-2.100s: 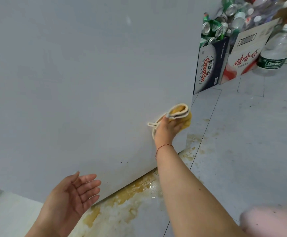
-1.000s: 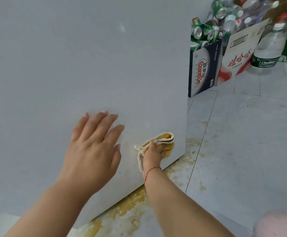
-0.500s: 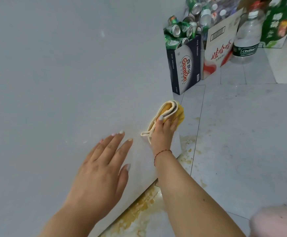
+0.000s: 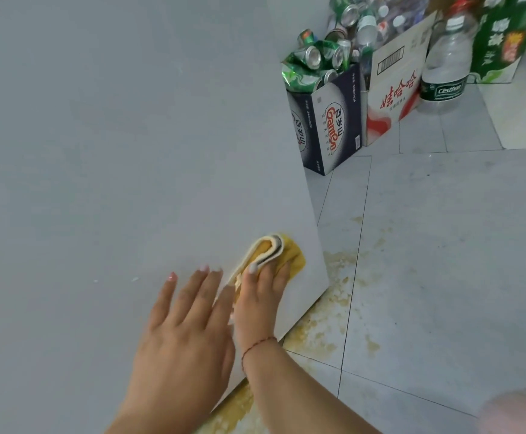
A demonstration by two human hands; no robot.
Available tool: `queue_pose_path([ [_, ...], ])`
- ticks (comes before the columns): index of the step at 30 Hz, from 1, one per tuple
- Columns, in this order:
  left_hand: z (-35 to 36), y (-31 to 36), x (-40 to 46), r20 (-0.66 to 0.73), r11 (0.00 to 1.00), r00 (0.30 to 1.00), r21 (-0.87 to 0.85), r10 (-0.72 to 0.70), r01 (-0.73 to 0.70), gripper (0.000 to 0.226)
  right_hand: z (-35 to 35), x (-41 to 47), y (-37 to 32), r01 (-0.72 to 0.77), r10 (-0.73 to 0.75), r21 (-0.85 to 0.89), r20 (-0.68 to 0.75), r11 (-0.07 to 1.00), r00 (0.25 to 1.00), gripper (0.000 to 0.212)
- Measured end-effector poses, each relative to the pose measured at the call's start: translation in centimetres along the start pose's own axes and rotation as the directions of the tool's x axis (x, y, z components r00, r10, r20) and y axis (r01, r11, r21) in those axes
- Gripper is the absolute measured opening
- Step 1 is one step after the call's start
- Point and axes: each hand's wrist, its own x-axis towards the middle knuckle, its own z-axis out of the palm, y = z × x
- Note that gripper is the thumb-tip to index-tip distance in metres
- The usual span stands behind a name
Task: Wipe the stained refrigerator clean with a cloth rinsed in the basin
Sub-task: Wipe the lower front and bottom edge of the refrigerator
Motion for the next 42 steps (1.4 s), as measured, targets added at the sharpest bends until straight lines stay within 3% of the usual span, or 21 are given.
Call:
queue_pose_path([
  [2, -0.2, -1.1, -1.1, -0.084, 0.997, 0.996, 0.078, -0.009, 0.016, 0.048, -0.8, 1.5, -2.5, 0.048, -0.043, 0.109, -0.049, 0.993, 0.998, 0.065],
  [5, -0.6, -2.6, -2.9, -0.149, 0.987, 0.989, 0.16, -0.007, 0.031, 0.047, -2.3, 5.3, -4.0, 0.115, -0.112, 0.016, -0.14, 0.993, 0.984, 0.061],
  [11, -1.0, -4.3, -8.0, -0.199, 0.968, 0.975, 0.211, -0.095, 0.138, 0.045, -2.4, 7.3, -4.3, 0.022, -0.019, 0.007, -0.249, 1.0, 0.968, 0.067],
  [13, -0.9, -4.7, -9.7, -0.227, 0.959, 0.963, 0.204, -0.148, 0.196, 0.045, -0.7, 4.8, -4.9, 0.077, -0.078, -0.013, -0.224, 0.997, 0.971, 0.065],
  [15, -0.8, -5.0, -11.2, -0.244, 0.952, 0.951, 0.187, -0.193, 0.241, 0.045, 1.5, 1.2, -5.5, 0.239, -0.248, -0.08, -0.138, 0.968, 0.959, 0.069],
  [18, -0.7, -5.5, -12.8, -0.252, 0.942, 0.934, 0.156, -0.254, 0.298, 0.041, 4.2, -3.3, -6.1, 0.587, -0.593, -0.225, 0.044, 0.778, 0.804, 0.059],
  [22, -0.7, -5.6, -14.3, -0.286, 0.925, 0.896, 0.072, -0.34, 0.374, 0.037, 5.3, -4.9, -4.5, 0.816, -0.823, -0.386, 0.205, 0.429, 0.53, 0.055],
  [25, -0.5, -5.5, -14.8, -0.326, 0.932, 0.883, 0.015, -0.338, 0.362, 0.034, 5.2, -5.4, -1.6, 0.895, -0.89, -0.431, 0.355, 0.117, 0.287, 0.064],
  [27, 0.0, -5.4, -14.7, -0.344, 0.94, 0.882, -0.005, -0.323, 0.342, 0.033, 4.1, -5.0, 0.8, 0.915, -0.875, -0.398, 0.463, -0.061, 0.144, 0.057],
  [29, 0.4, -4.9, -14.4, -0.352, 0.949, 0.885, -0.029, -0.304, 0.314, 0.032, 2.1, -3.6, 3.2, 0.904, -0.836, -0.401, 0.54, -0.15, 0.1, 0.054],
  [31, 0.5, -4.4, -14.1, -0.345, 0.957, 0.894, -0.056, -0.285, 0.283, 0.031, 0.1, -1.9, 4.9, 0.888, -0.823, -0.451, 0.535, -0.088, 0.191, 0.053],
  [34, 0.6, -3.9, -13.9, -0.304, 0.969, 0.921, -0.092, -0.245, 0.227, 0.029, -1.6, -0.3, 5.4, 0.813, -0.774, -0.568, 0.456, 0.127, 0.439, 0.051],
  [36, 0.7, -3.9, -14.1, -0.22, 0.973, 0.95, -0.114, -0.222, 0.201, 0.032, -2.1, 0.3, 4.5, 0.695, -0.677, -0.617, 0.334, 0.369, 0.656, 0.058],
  [38, 0.8, -4.1, -14.4, -0.095, 0.971, 0.97, -0.105, -0.225, 0.215, 0.038, -2.3, 1.0, 3.2, 0.497, -0.472, -0.565, 0.205, 0.659, 0.857, 0.065],
  [40, 1.0, -4.2, -14.7, -0.006, 0.968, 0.972, -0.094, -0.236, 0.234, 0.042, -2.7, 2.0, 1.7, 0.305, -0.288, -0.461, 0.108, 0.833, 0.952, 0.064],
  [42, 1.0, -4.4, -14.8, 0.032, 0.963, 0.97, -0.111, -0.243, 0.245, 0.043, -3.2, 2.9, 0.9, 0.187, -0.192, -0.359, 0.021, 0.914, 0.981, 0.058],
])
